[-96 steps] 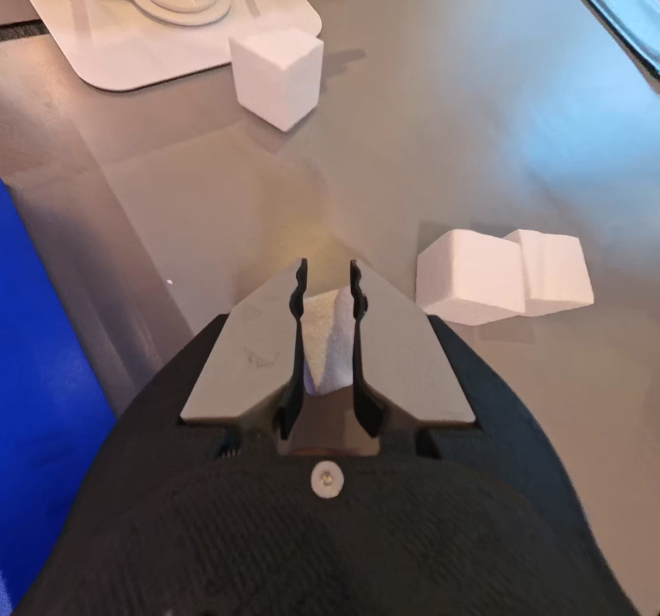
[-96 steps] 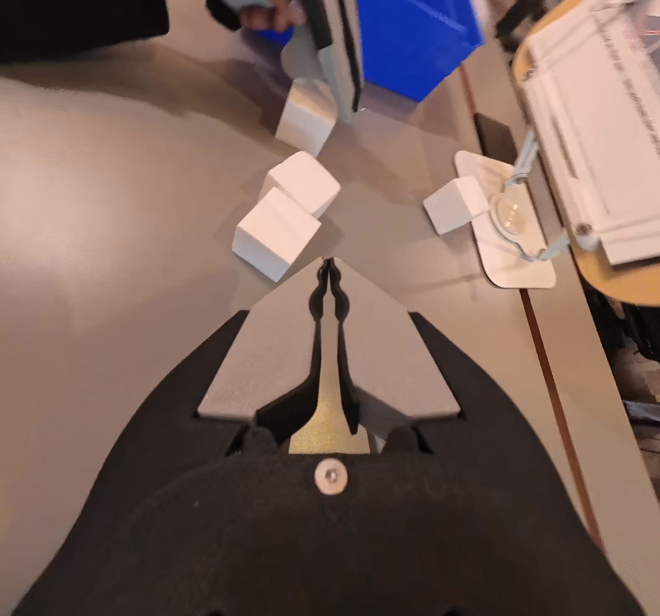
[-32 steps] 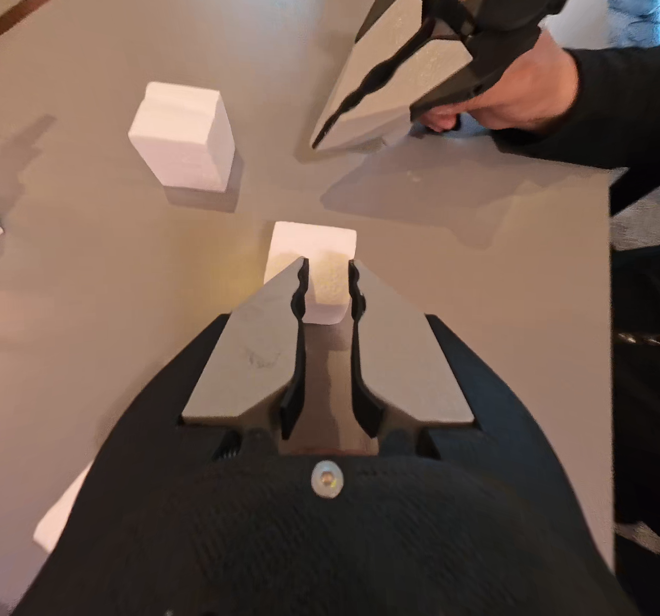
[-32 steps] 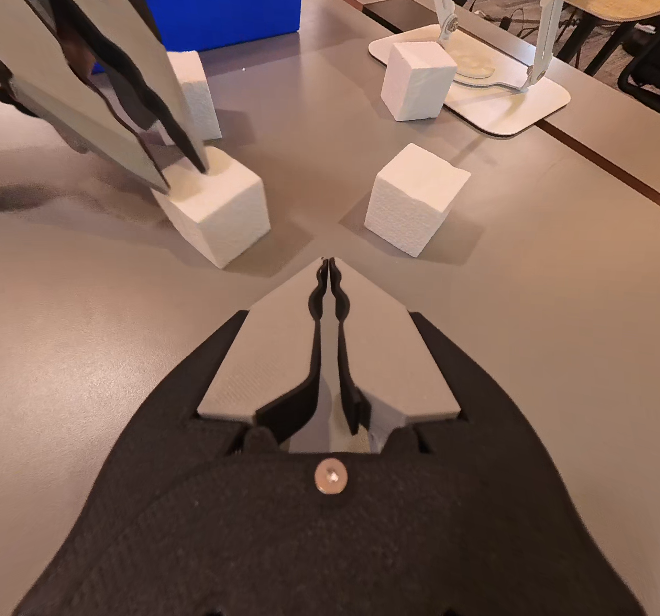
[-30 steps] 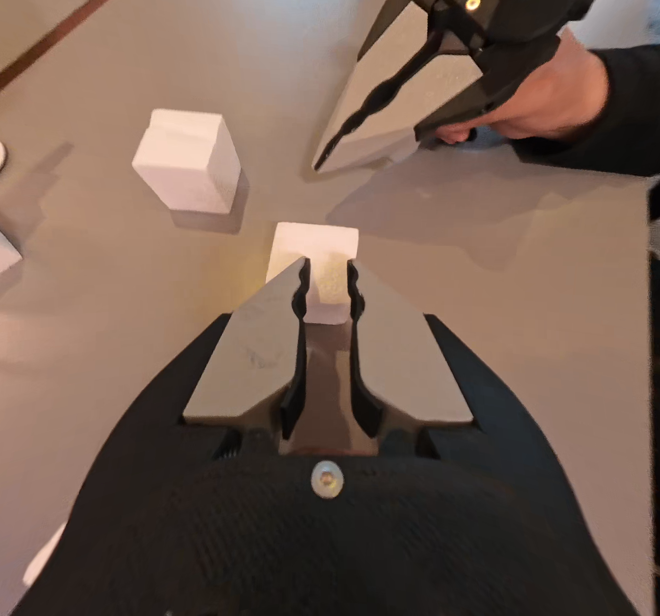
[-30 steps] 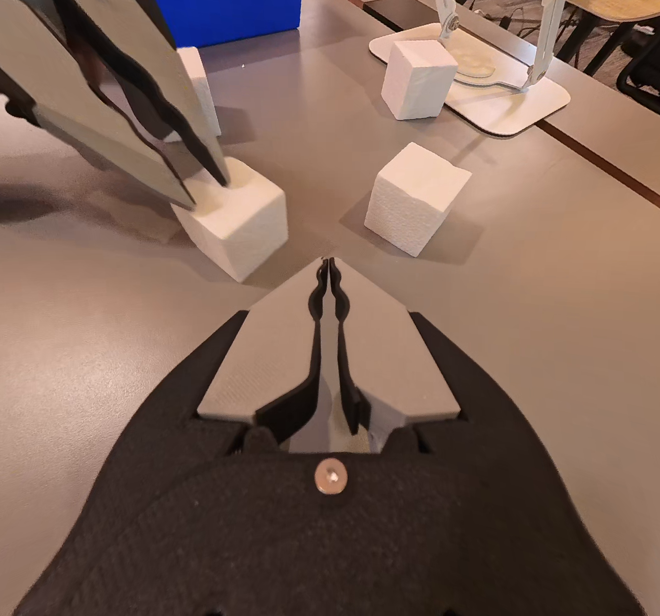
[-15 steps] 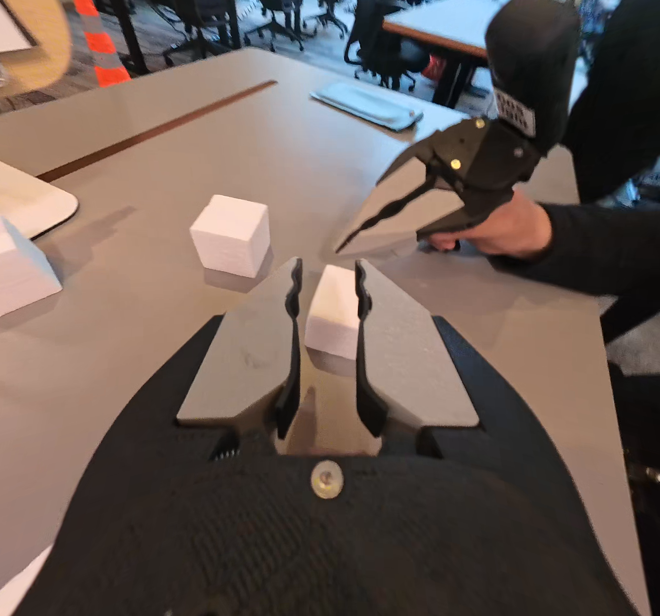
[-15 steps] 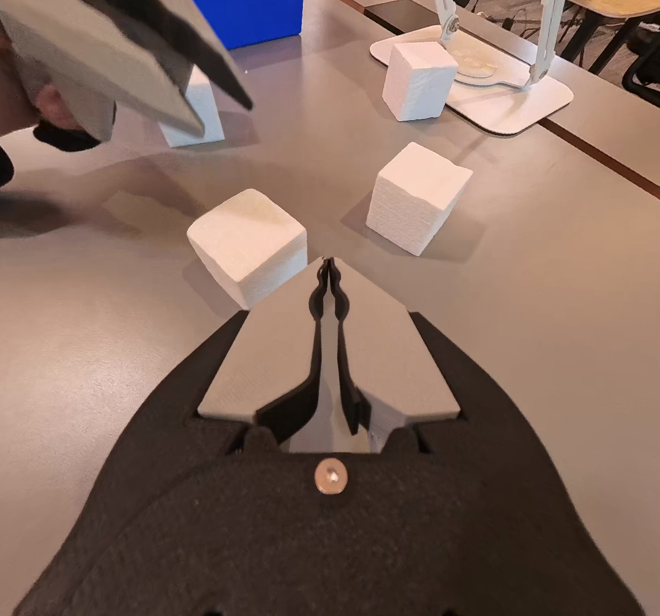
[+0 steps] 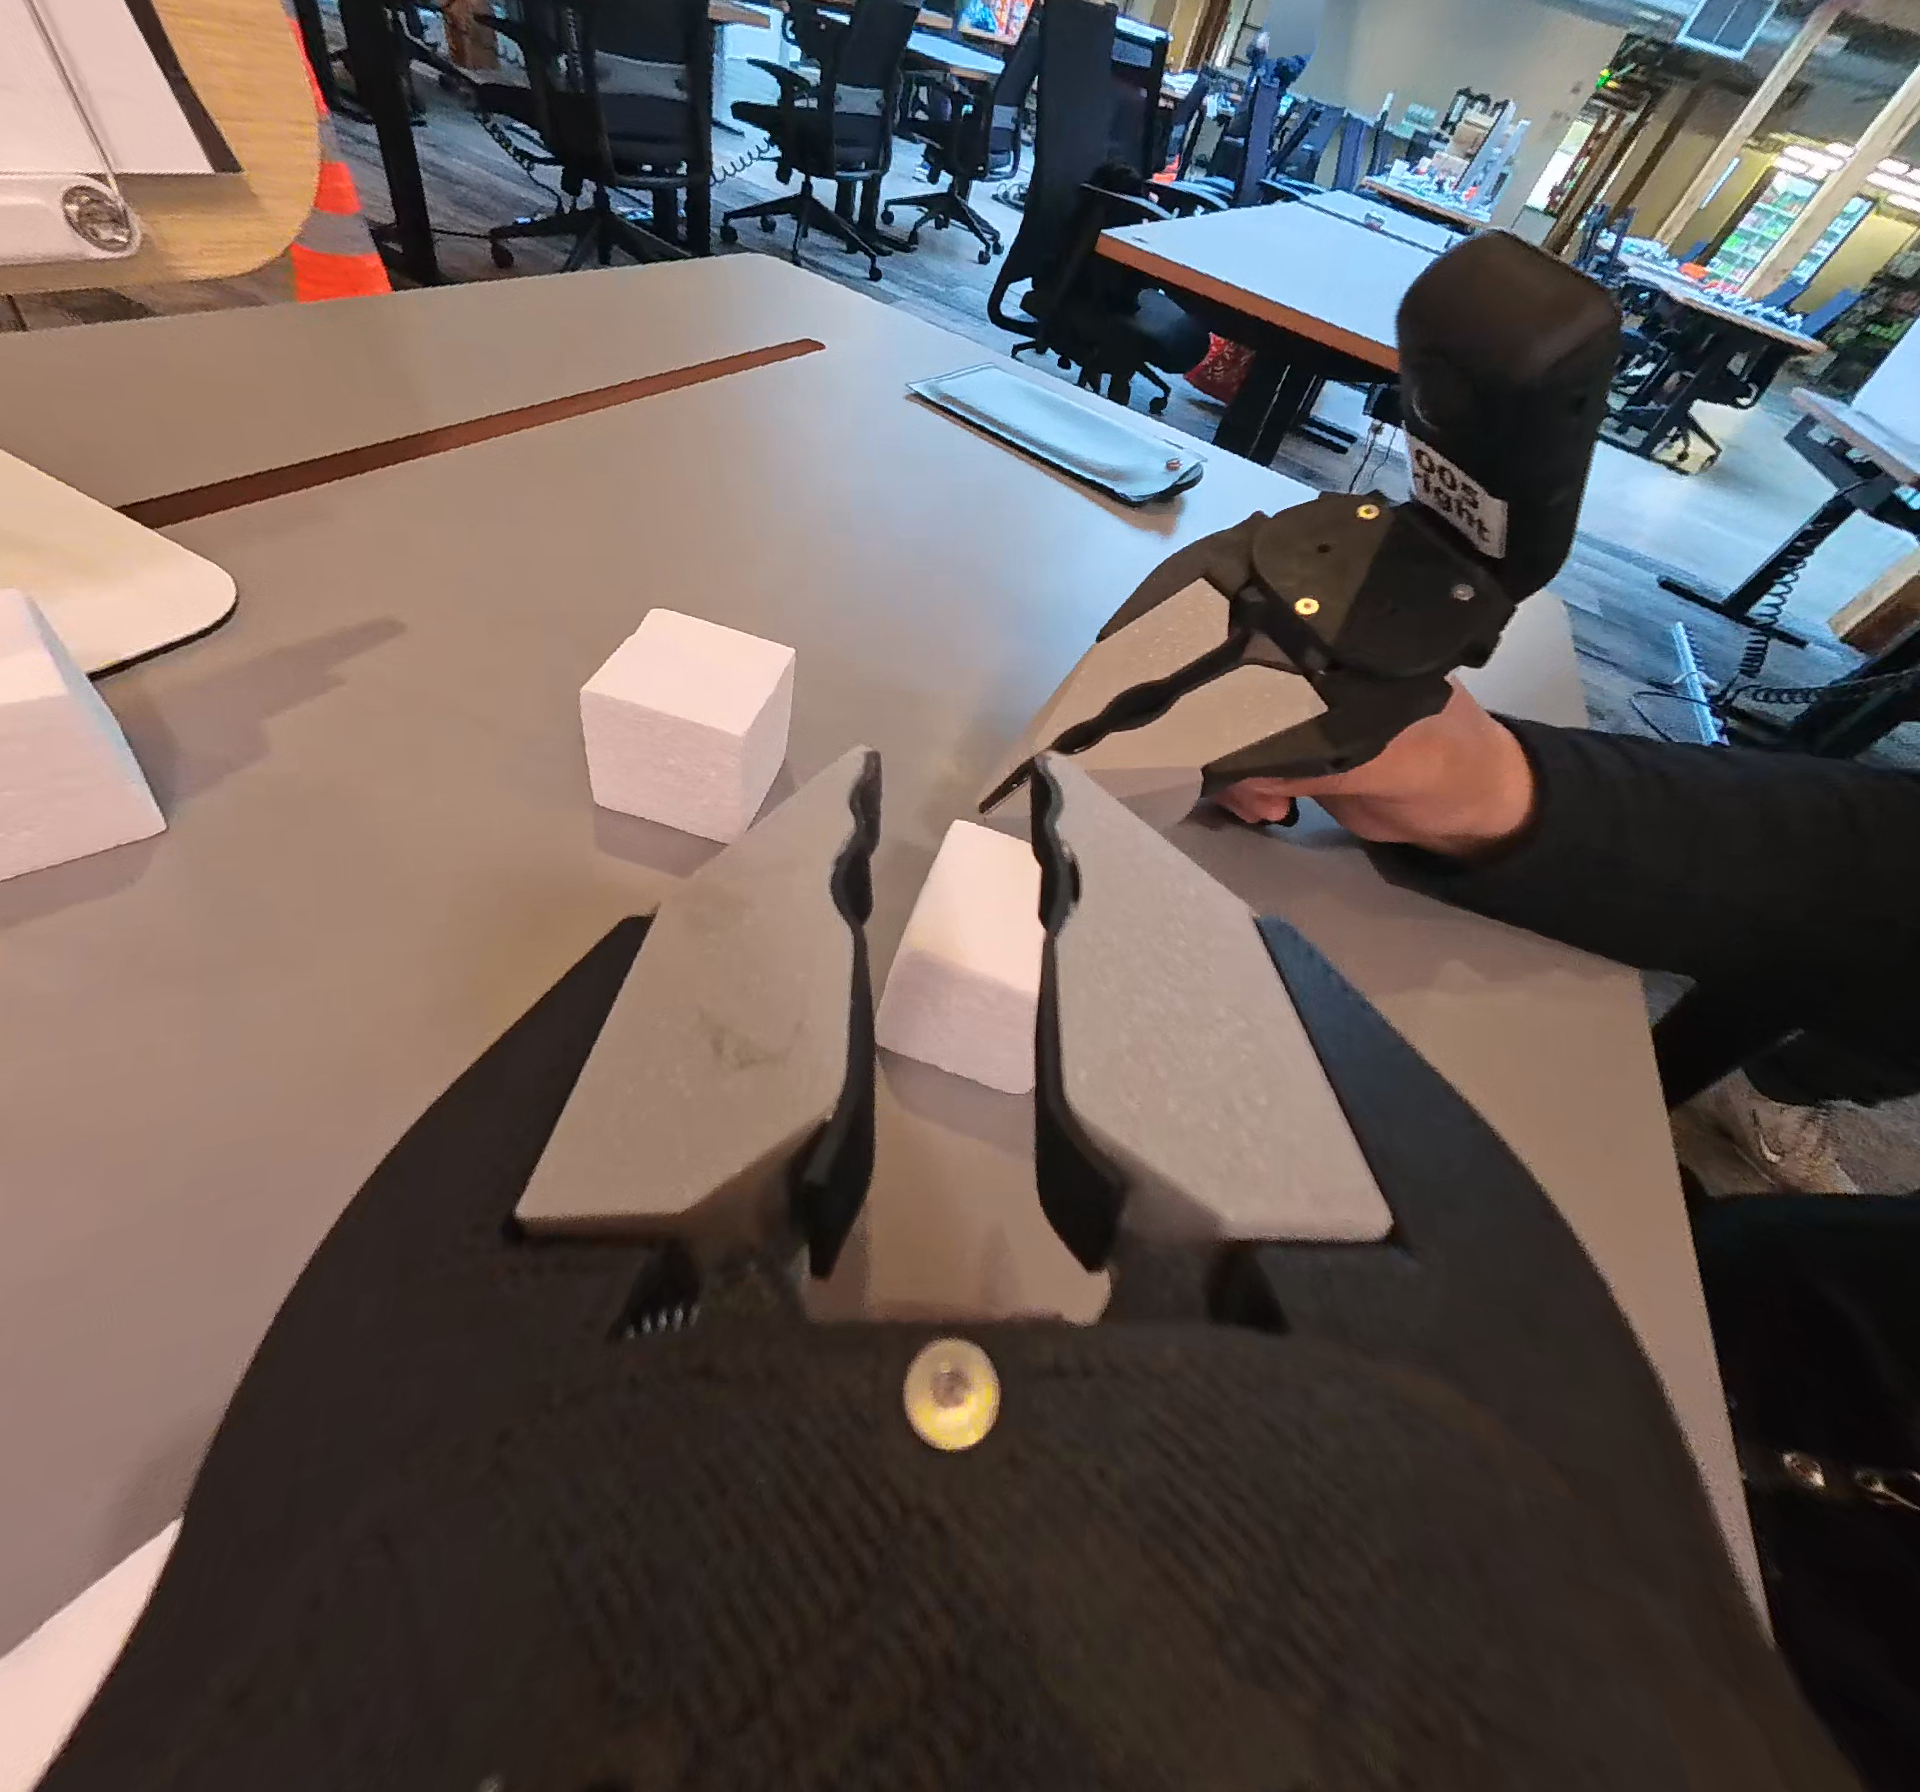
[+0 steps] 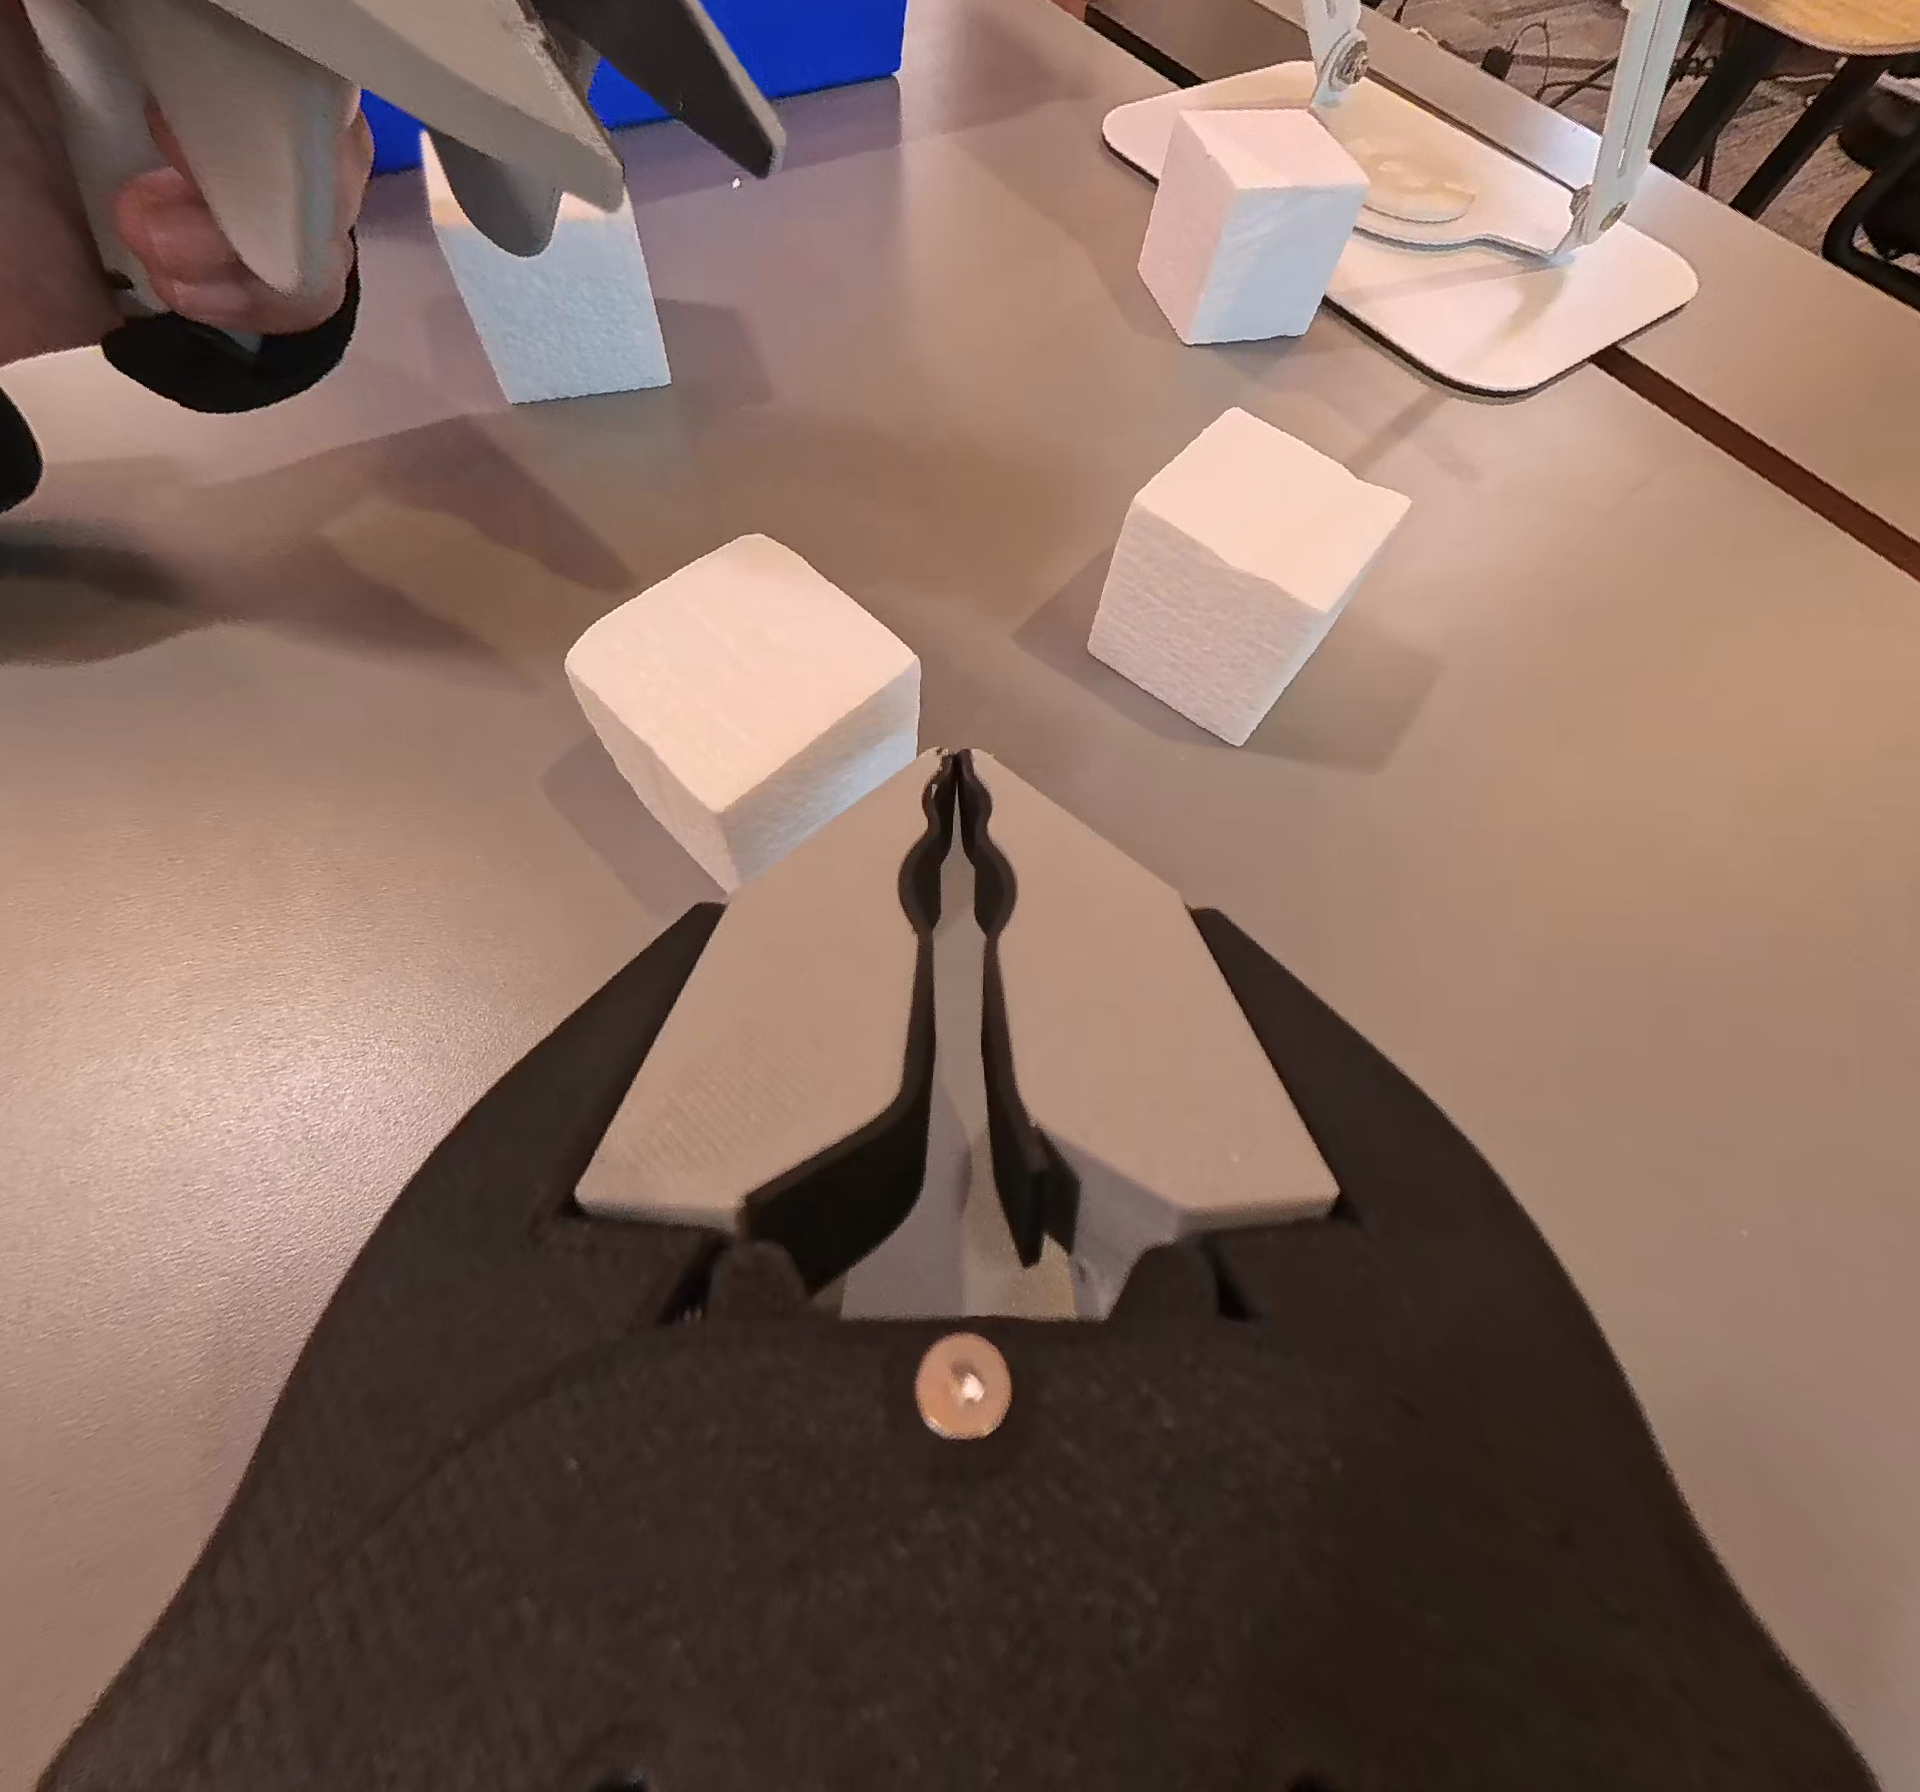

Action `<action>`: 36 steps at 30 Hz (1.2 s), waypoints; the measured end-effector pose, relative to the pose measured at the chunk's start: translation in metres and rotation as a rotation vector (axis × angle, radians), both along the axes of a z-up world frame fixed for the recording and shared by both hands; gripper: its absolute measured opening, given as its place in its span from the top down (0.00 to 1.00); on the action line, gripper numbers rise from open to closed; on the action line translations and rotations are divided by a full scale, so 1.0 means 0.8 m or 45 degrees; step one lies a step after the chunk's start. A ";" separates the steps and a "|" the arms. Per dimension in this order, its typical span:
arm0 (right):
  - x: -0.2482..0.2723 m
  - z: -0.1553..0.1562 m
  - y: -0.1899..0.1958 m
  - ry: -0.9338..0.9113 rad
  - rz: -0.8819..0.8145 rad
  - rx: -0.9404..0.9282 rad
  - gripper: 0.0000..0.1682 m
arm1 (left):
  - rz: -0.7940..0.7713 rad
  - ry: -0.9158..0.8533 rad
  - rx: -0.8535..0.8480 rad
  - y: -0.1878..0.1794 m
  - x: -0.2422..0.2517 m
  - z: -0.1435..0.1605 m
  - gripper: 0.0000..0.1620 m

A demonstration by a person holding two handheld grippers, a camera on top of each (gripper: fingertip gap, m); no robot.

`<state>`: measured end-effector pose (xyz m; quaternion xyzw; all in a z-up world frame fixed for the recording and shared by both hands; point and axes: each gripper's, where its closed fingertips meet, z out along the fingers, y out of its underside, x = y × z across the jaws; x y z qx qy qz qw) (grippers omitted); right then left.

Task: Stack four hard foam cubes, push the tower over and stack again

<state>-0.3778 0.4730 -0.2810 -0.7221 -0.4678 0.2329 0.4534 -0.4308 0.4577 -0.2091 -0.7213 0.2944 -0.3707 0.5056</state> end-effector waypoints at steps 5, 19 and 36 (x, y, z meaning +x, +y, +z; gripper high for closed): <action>0.000 -0.001 0.000 0.000 0.002 -0.004 1.00 | -0.004 0.011 0.004 -0.001 0.001 -0.001 0.84; -0.001 -0.001 -0.001 -0.006 0.003 0.001 1.00 | -0.013 0.016 -0.011 -0.002 0.002 -0.003 0.84; -0.001 -0.001 -0.002 -0.010 0.003 0.003 1.00 | -0.014 0.030 -0.007 -0.003 0.003 -0.003 0.84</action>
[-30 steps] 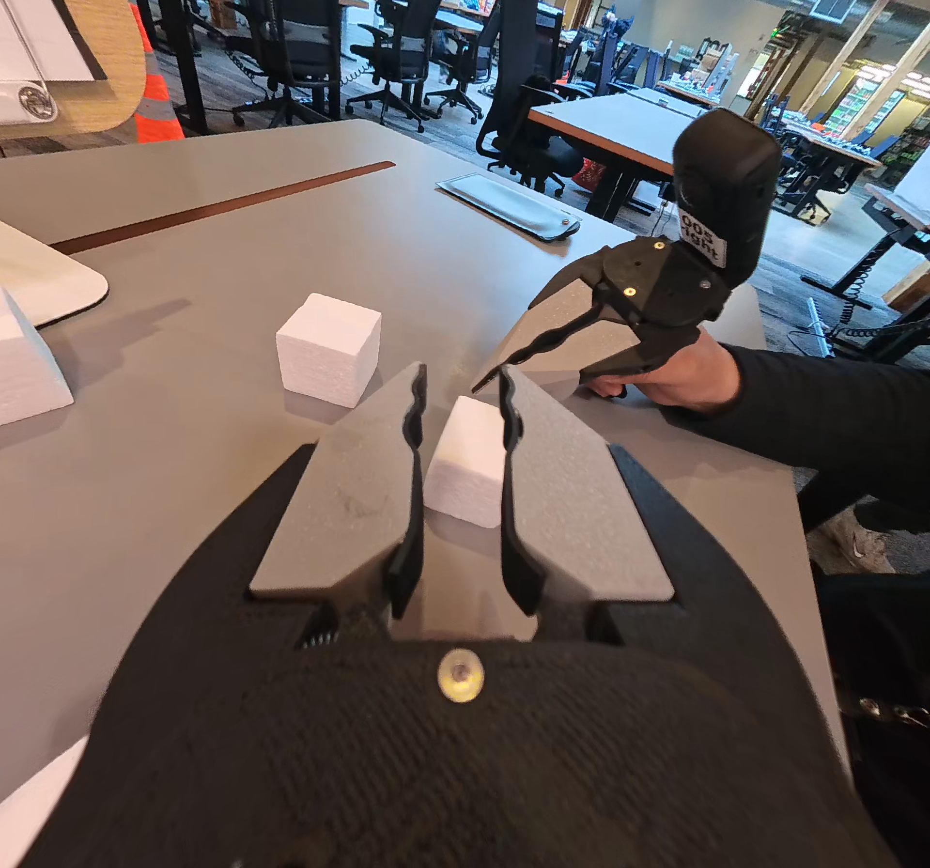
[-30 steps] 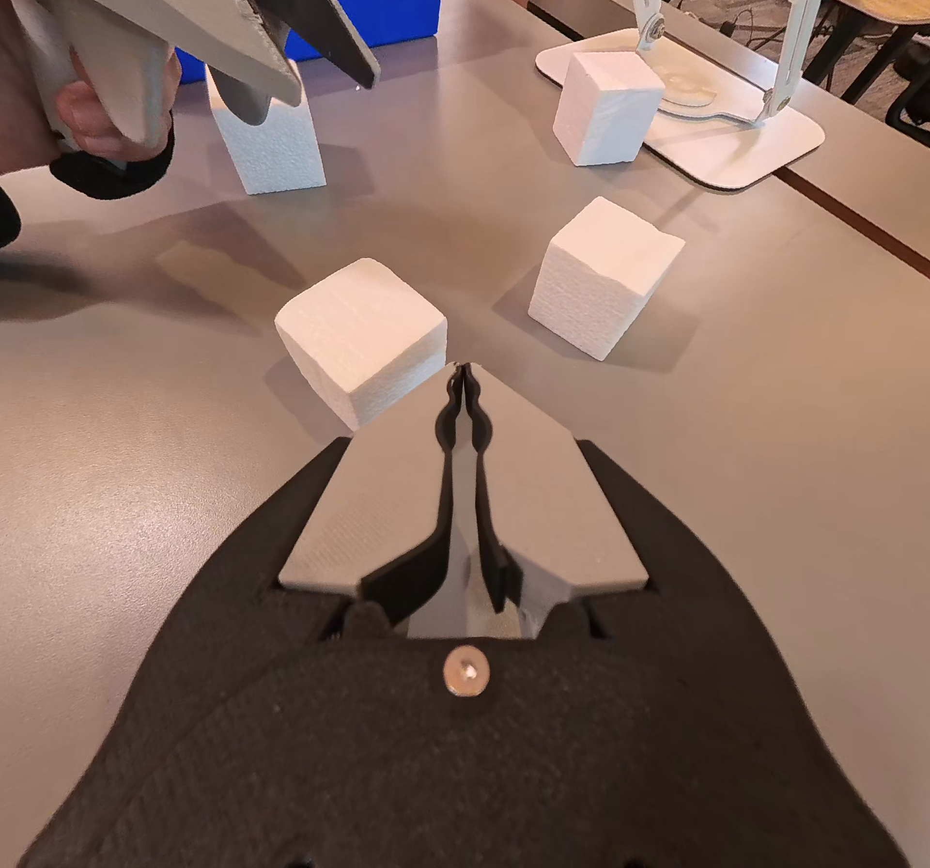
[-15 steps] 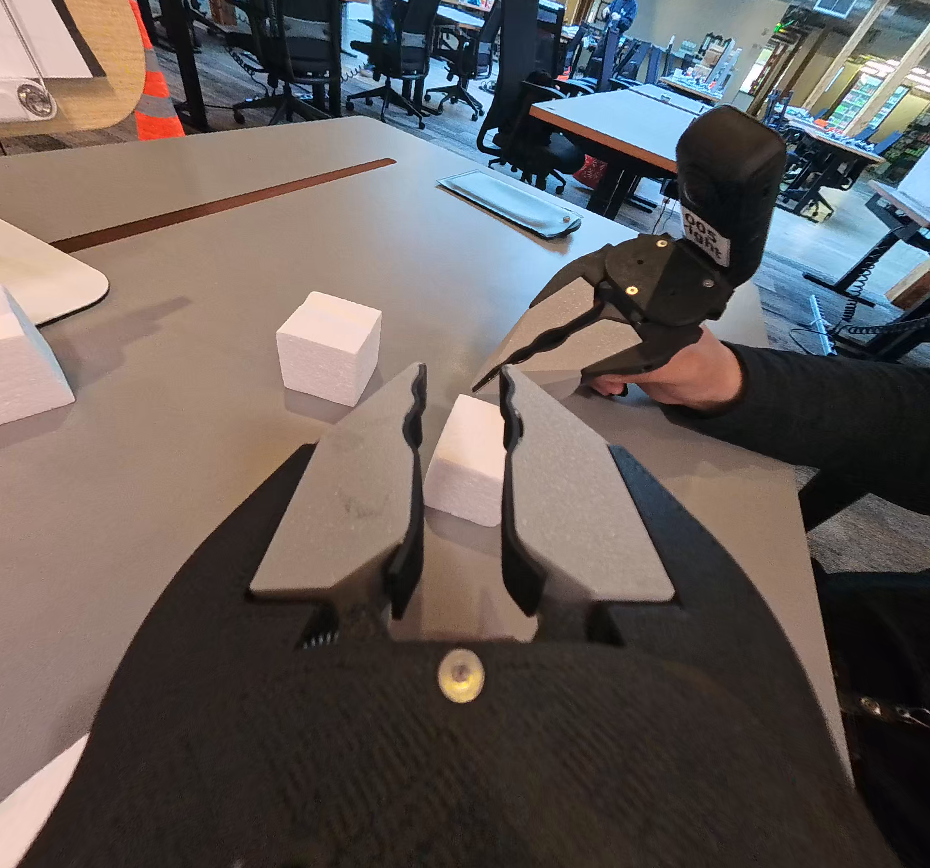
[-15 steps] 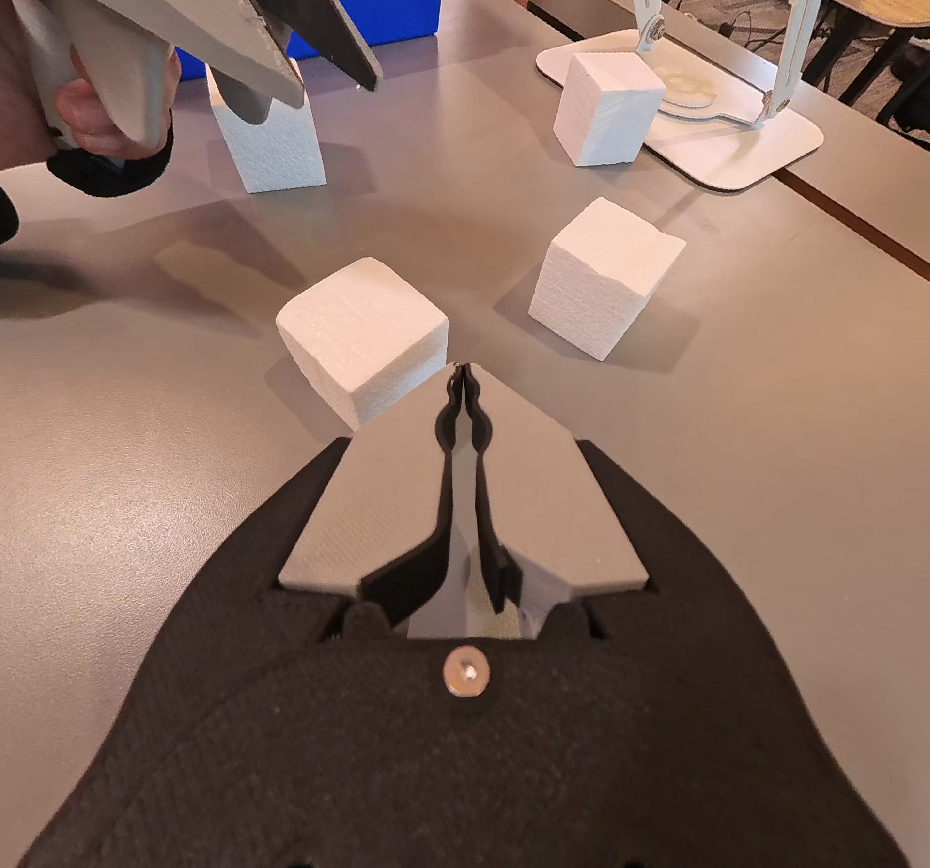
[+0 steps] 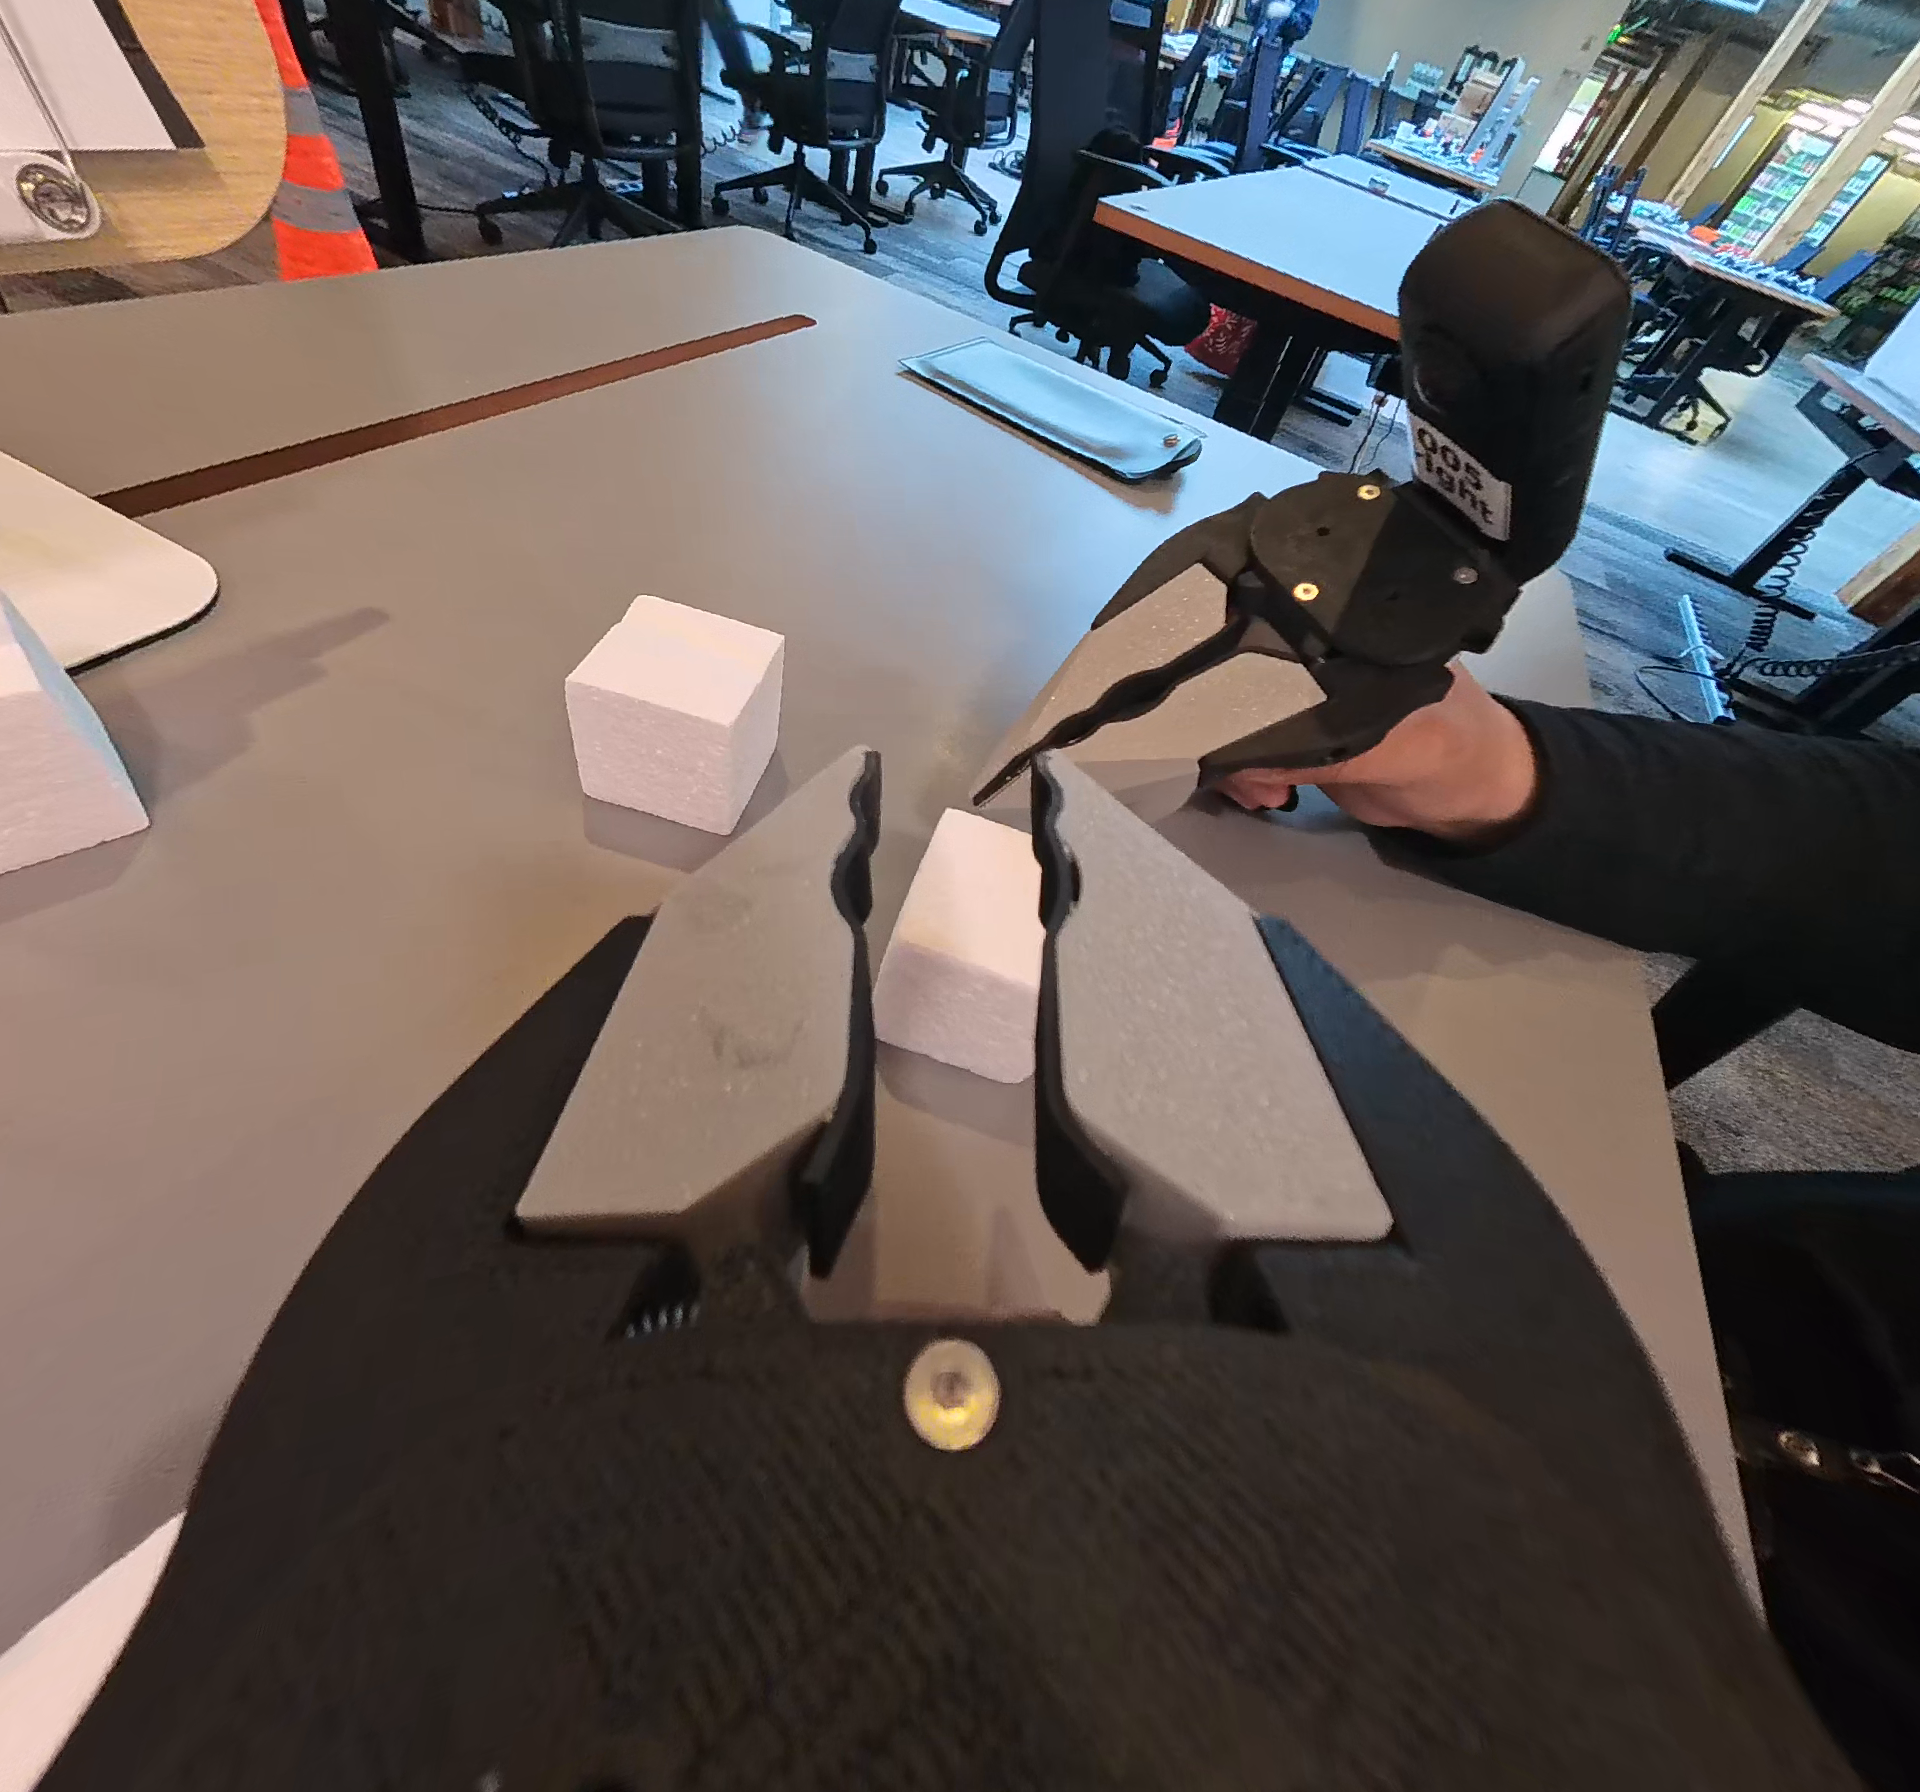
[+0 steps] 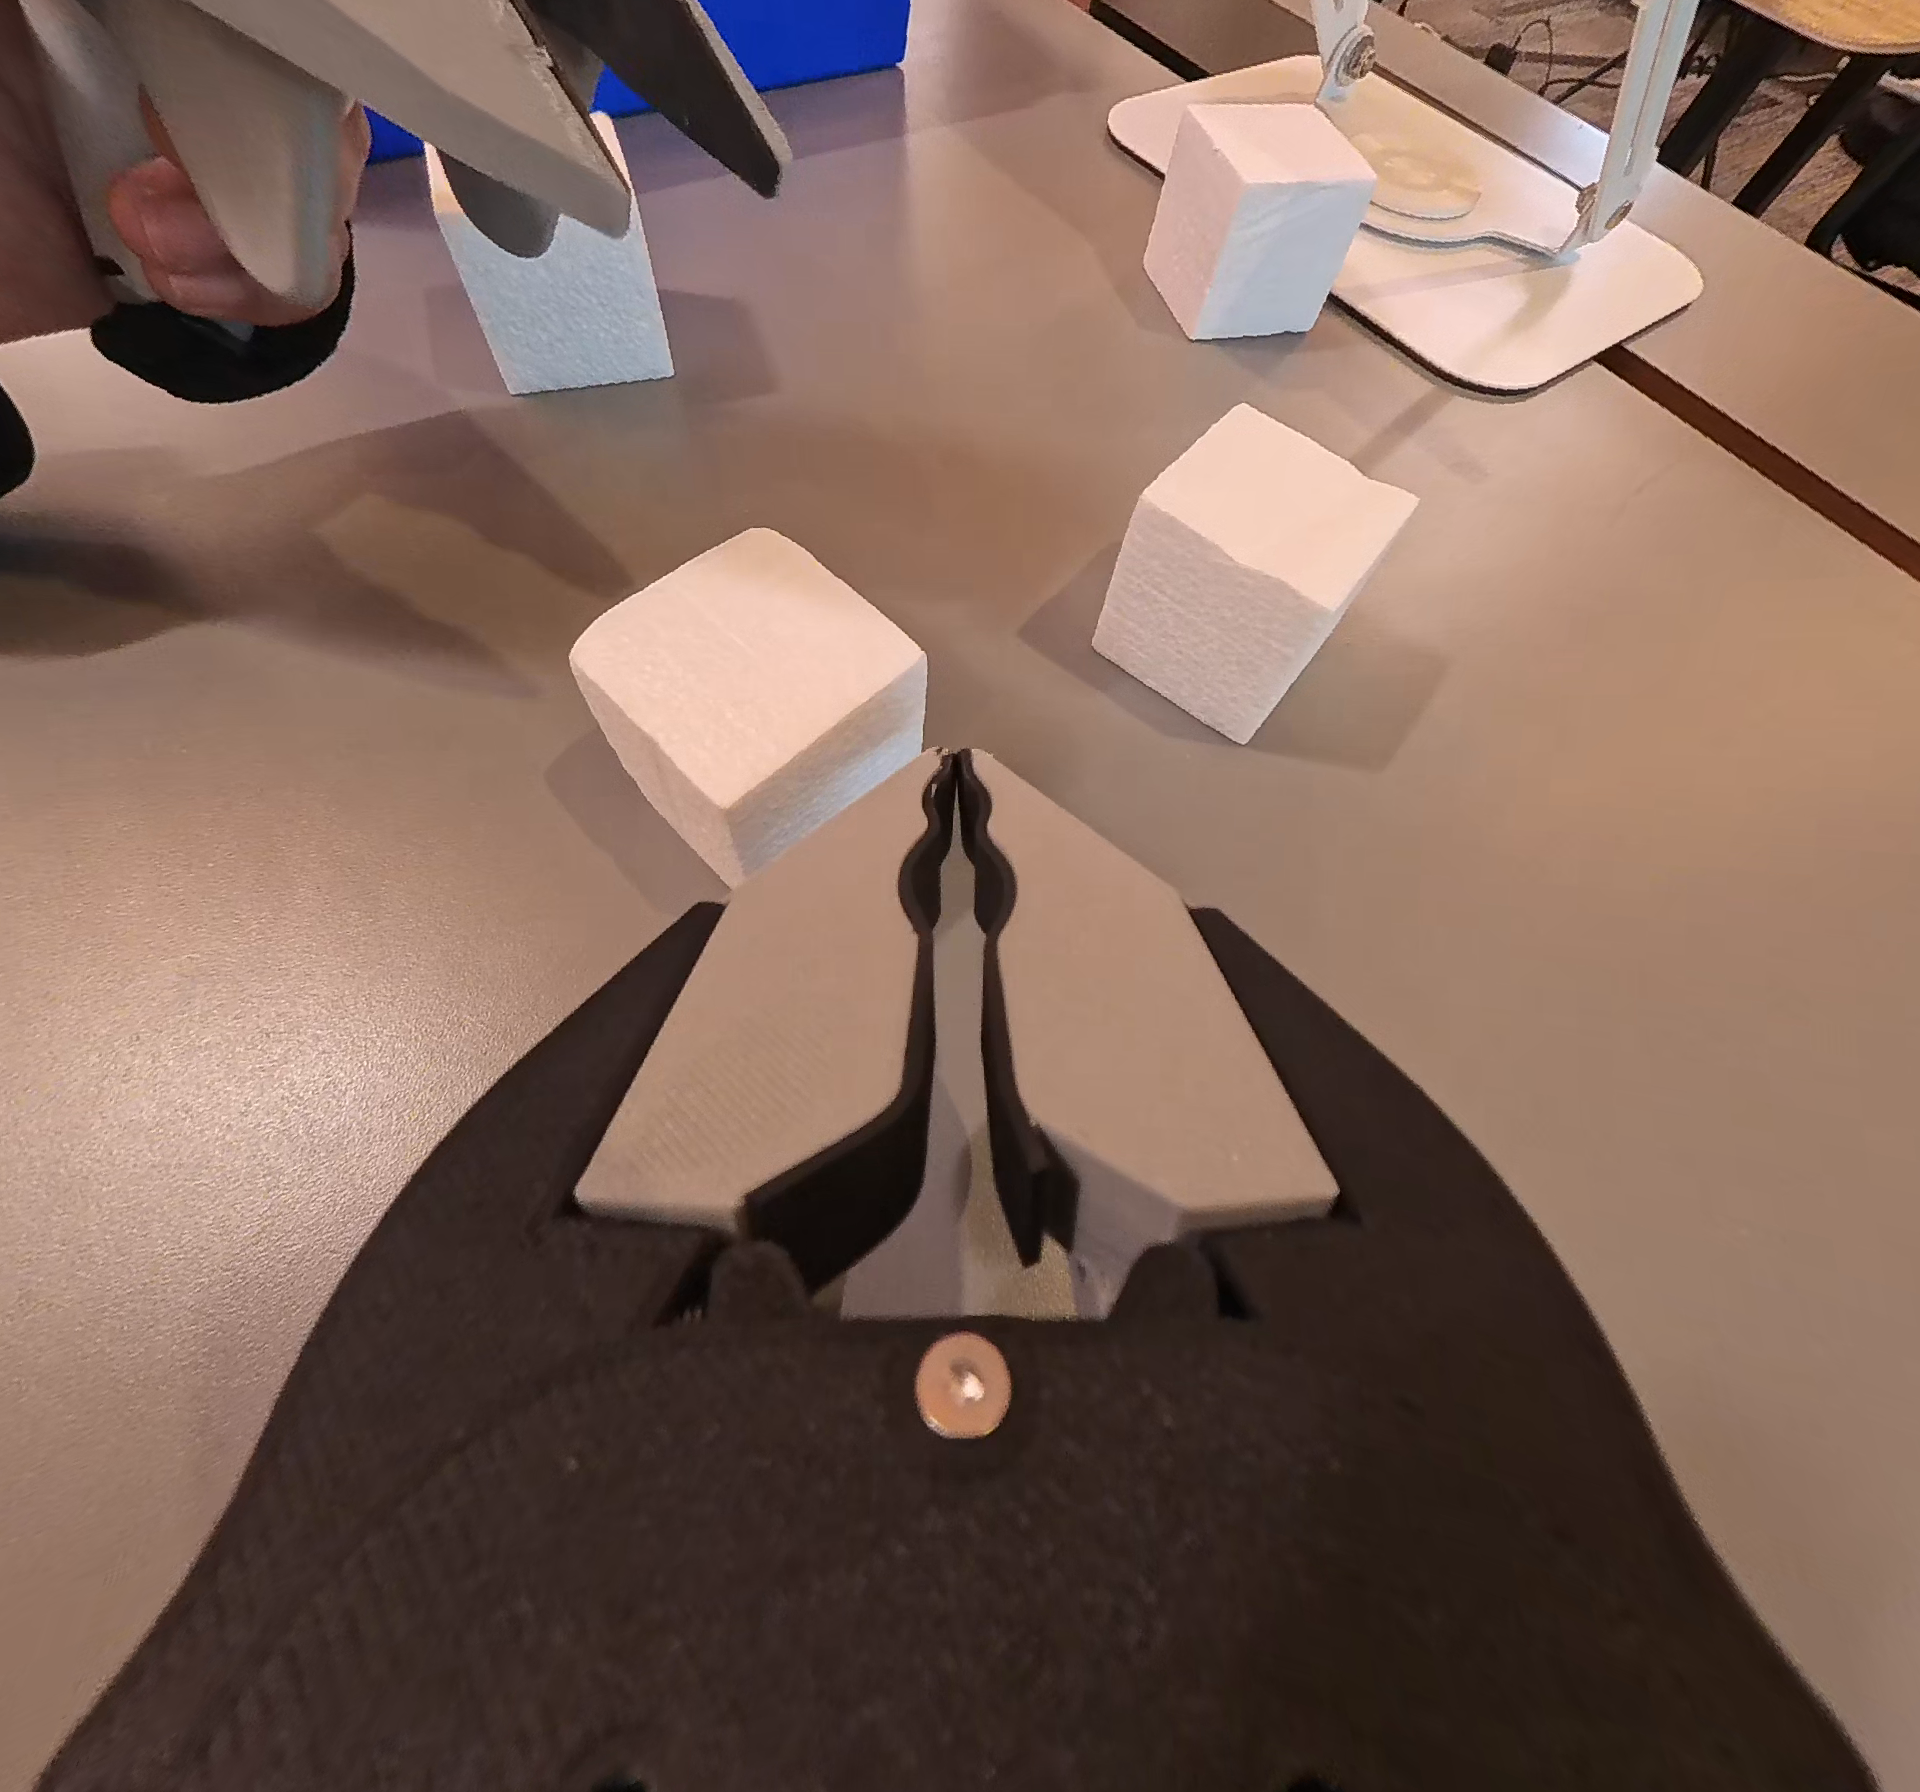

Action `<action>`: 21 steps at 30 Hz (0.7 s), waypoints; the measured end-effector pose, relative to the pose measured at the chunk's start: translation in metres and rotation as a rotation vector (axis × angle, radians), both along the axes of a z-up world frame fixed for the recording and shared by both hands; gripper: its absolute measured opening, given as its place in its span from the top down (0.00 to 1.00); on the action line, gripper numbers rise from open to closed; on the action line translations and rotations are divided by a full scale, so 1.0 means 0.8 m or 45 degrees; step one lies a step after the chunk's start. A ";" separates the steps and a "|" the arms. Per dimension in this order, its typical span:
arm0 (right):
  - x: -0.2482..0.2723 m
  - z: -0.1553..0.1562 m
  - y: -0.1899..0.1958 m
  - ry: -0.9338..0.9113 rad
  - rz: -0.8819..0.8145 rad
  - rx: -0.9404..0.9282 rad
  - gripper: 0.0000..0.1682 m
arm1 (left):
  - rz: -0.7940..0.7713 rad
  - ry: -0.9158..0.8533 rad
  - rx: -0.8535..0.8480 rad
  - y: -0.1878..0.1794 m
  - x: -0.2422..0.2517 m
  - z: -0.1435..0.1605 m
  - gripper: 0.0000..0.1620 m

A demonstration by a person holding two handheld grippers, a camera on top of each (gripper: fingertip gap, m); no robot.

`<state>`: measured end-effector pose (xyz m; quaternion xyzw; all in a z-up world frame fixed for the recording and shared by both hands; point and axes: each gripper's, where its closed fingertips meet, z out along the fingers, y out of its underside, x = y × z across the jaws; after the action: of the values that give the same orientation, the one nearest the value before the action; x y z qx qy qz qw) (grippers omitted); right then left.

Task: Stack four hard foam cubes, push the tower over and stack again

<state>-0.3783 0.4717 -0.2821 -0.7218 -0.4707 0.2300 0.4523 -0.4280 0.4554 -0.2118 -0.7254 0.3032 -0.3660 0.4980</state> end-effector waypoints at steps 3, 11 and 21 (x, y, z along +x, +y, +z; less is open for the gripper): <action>0.000 0.000 0.000 0.001 0.000 0.001 1.00 | 0.002 0.001 0.001 0.000 0.000 0.000 0.84; 0.000 -0.001 0.000 -0.005 0.001 0.004 1.00 | 0.004 0.022 -0.006 0.001 0.002 -0.004 0.84; 0.001 0.002 0.001 0.008 -0.009 0.007 1.00 | 0.019 0.042 -0.034 0.003 0.000 -0.011 0.83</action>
<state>-0.3777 0.4727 -0.2808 -0.7215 -0.4673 0.2294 0.4565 -0.4278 0.4582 -0.2206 -0.7400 0.3010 -0.3542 0.4861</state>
